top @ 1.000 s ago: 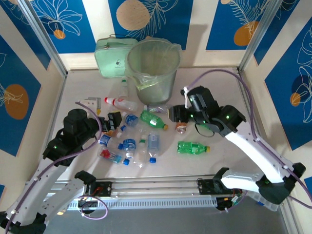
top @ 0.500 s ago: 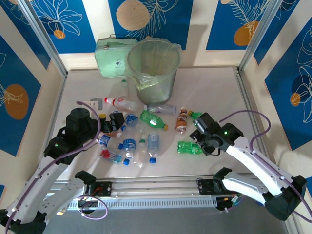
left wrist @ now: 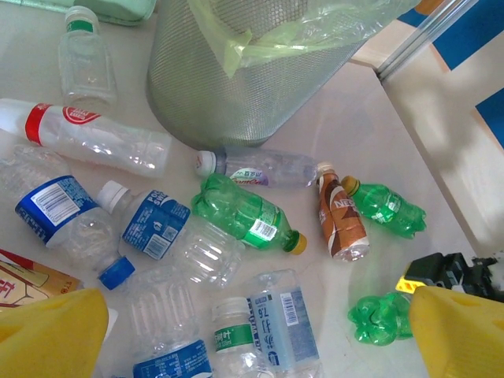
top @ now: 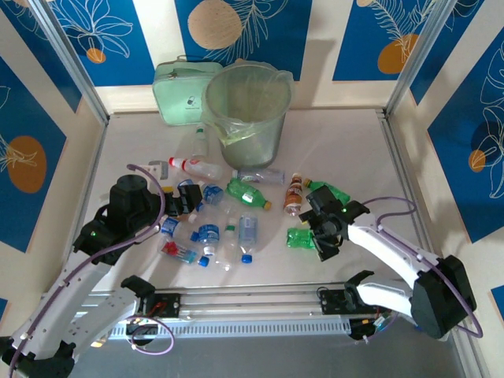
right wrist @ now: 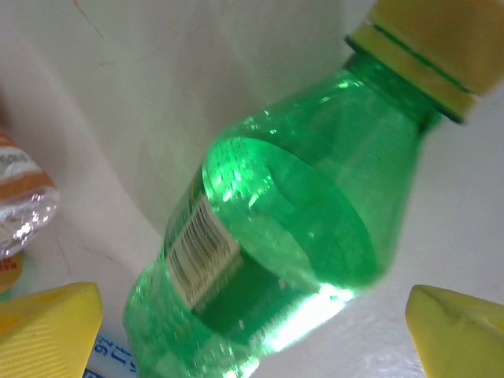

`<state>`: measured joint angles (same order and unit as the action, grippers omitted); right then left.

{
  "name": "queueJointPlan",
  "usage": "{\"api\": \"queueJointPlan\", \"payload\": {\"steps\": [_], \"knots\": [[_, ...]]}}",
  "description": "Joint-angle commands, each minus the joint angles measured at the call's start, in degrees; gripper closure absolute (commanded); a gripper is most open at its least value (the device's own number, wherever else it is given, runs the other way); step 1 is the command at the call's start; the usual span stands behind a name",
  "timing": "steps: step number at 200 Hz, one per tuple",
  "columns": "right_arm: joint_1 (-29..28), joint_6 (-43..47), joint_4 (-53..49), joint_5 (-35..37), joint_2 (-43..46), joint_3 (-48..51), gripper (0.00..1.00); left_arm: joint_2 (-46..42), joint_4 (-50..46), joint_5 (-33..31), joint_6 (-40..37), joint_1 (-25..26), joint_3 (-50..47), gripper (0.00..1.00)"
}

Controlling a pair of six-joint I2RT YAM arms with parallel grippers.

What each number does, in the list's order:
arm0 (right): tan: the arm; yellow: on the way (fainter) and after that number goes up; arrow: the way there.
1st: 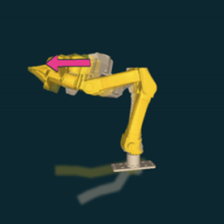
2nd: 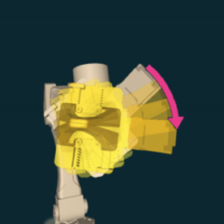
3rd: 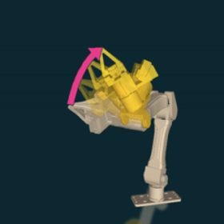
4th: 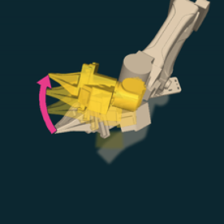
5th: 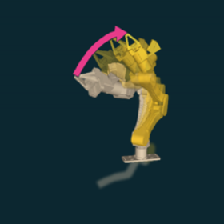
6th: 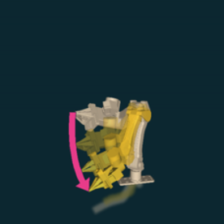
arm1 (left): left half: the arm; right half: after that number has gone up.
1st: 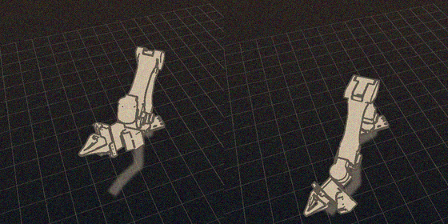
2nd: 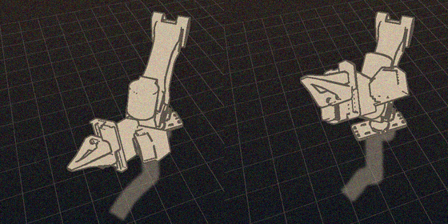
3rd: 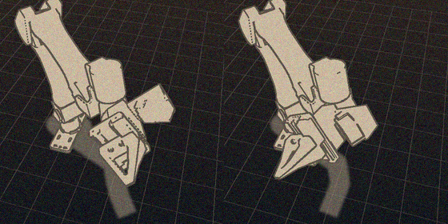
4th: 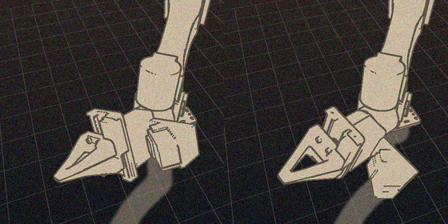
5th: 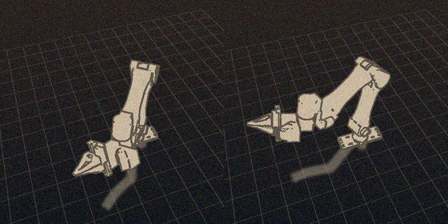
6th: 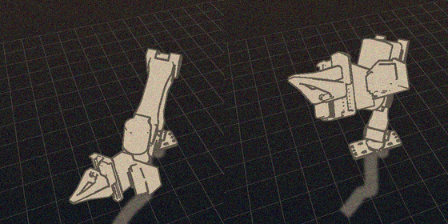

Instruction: Put the plastic bottles in the bin

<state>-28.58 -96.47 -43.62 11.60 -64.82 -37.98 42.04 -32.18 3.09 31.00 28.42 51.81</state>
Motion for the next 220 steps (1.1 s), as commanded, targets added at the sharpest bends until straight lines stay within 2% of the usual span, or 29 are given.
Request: {"api": "queueJointPlan", "payload": {"steps": [1,9,71,128,147,188,198,220], "knots": [[2.65,1.6,5.49,-3.24,-2.4,2.3,0.01,-0.63,0.54,1.03,-1.34,0.66,-0.81,0.03],[2.99,1.76,5.23,-2.72,-3.05,2.34,0.0,-0.64,0.48,1.04,-1.3,0.6,-0.84,0.03],[3.0,5.6,3.36,-0.11,-8.57,-0.09,0.27,-0.51,0.72,1.3,-1.04,0.66,-1.27,0.03],[2.4,13.98,4.15,1.2,-10.13,-2.34,0.37,0.06,0.53,1.74,-1.16,0.67,-1.1,0.03],[2.24,20.75,6.24,-0.47,-10.39,-2.74,0.38,0.01,0.37,1.82,-1.21,0.67,-0.85,0.03],[0.89,30.98,-3.58,2.99,-14.64,-8.68,0.38,0.21,-0.42,1.83,-1.9,0.71,-0.05,0.03],[0.89,32.14,-5.39,3.39,-15.31,-9.52,0.35,0.23,-0.51,1.83,-2.0,0.67,0.04,0.03],[1.6,30.03,-7.13,1.55,-15.69,-9.57,0.21,0.47,-0.1,2.29,-1.37,0.67,-0.11,0.03]]}}
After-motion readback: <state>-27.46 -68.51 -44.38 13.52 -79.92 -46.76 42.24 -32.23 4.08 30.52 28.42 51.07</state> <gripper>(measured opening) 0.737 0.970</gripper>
